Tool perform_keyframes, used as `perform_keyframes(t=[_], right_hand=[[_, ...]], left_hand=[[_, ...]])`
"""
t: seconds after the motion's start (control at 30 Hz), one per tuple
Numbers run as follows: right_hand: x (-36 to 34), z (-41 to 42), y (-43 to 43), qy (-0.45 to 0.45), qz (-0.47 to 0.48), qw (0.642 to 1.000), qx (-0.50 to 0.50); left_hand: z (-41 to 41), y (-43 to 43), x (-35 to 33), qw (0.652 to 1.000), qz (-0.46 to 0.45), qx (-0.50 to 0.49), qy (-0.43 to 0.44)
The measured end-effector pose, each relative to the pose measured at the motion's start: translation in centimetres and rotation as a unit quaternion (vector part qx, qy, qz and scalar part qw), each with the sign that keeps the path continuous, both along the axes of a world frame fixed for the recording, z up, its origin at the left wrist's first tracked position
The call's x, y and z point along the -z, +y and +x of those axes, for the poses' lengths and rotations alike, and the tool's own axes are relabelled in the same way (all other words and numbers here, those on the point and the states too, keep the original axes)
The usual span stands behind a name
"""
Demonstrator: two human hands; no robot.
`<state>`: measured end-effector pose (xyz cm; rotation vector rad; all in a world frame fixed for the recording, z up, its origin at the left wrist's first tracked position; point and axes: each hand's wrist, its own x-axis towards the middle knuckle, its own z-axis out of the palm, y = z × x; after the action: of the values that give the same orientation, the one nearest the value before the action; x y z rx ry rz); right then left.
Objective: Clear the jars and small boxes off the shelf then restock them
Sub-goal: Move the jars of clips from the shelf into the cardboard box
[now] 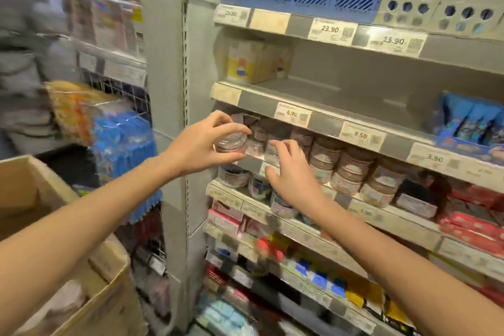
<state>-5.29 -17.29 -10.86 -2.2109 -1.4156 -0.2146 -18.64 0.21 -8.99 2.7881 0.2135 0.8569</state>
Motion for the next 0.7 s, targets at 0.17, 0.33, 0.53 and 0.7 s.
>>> perform_keyframes(t=[0.17, 0.33, 0.53, 0.7], right_hand=[[1.5, -0.5, 4.3, -0.043, -0.042, 0.998, -0.031], [2.0, 1.1, 9.1, -0.146, -0.102, 0.984, -0.022], [2.1, 3.9, 14.8, -0.273, -0.174, 0.946, -0.012], [2.8, 5.7, 19.2, -0.283, -0.196, 0.938, 0.024]], left_hand=[[-2.1, 3.4, 1.6, 0.998, 0.01, -0.056, 0.03], [-2.5, 6.5, 2.6, 0.994, 0.047, -0.082, 0.046], [-0.8, 9.9, 2.9, 0.995, 0.06, -0.068, 0.045], [0.9, 10.5, 3.4, 0.992, 0.109, -0.049, 0.027]])
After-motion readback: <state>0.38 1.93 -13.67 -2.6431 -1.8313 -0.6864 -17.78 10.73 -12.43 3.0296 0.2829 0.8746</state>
